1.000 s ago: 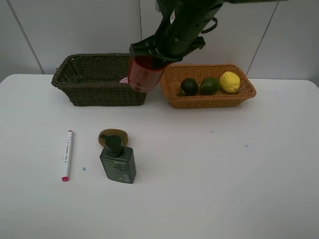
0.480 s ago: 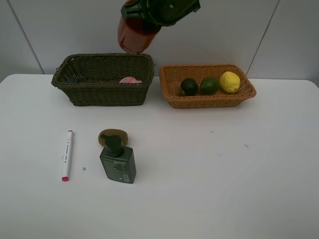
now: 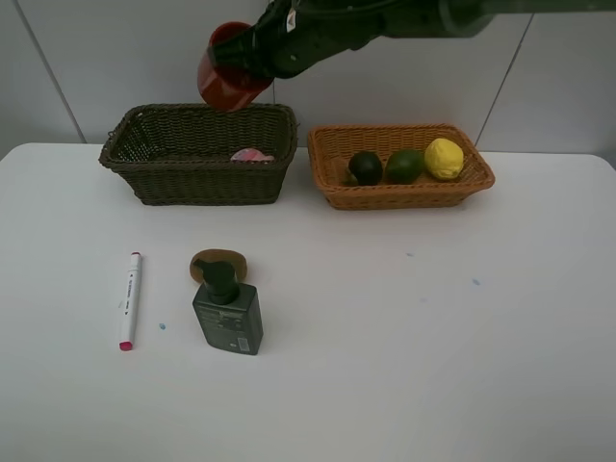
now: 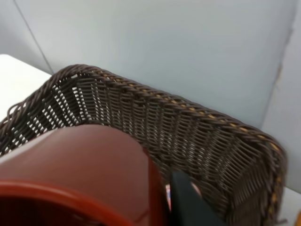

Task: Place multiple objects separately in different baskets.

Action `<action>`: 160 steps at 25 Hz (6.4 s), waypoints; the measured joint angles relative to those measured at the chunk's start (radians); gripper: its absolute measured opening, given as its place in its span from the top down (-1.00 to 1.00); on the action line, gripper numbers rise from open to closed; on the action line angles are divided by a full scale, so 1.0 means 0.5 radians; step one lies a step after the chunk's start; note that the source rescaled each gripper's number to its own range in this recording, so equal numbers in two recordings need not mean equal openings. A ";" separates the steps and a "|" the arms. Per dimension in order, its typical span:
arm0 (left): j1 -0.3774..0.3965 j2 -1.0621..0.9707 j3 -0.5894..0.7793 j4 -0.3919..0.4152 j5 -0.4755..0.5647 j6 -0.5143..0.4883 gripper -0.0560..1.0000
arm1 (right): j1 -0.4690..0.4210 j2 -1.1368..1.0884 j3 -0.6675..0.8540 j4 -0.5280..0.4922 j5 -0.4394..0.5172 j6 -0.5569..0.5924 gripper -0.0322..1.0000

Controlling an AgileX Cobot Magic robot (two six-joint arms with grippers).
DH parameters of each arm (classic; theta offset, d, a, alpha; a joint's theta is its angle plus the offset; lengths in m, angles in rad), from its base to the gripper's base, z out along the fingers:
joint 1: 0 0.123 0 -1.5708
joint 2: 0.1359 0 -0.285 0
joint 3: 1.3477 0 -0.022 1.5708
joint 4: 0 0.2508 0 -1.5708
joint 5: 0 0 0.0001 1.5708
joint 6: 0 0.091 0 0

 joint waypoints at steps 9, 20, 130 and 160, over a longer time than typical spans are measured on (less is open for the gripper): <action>0.000 0.000 0.000 0.000 0.000 0.000 -1.00 | 0.000 0.344 -0.303 0.000 -0.084 0.000 0.94; 0.000 0.000 0.000 0.000 0.000 0.000 -1.00 | -0.094 0.659 -0.646 0.000 0.008 0.000 0.94; 0.000 0.000 0.000 0.000 0.000 0.000 -1.00 | -0.049 -3.456 2.171 -0.052 1.496 -0.221 -0.99; 0.000 0.000 0.000 0.000 0.000 0.000 -1.00 | -0.612 -4.223 2.440 0.133 1.642 -0.316 -0.99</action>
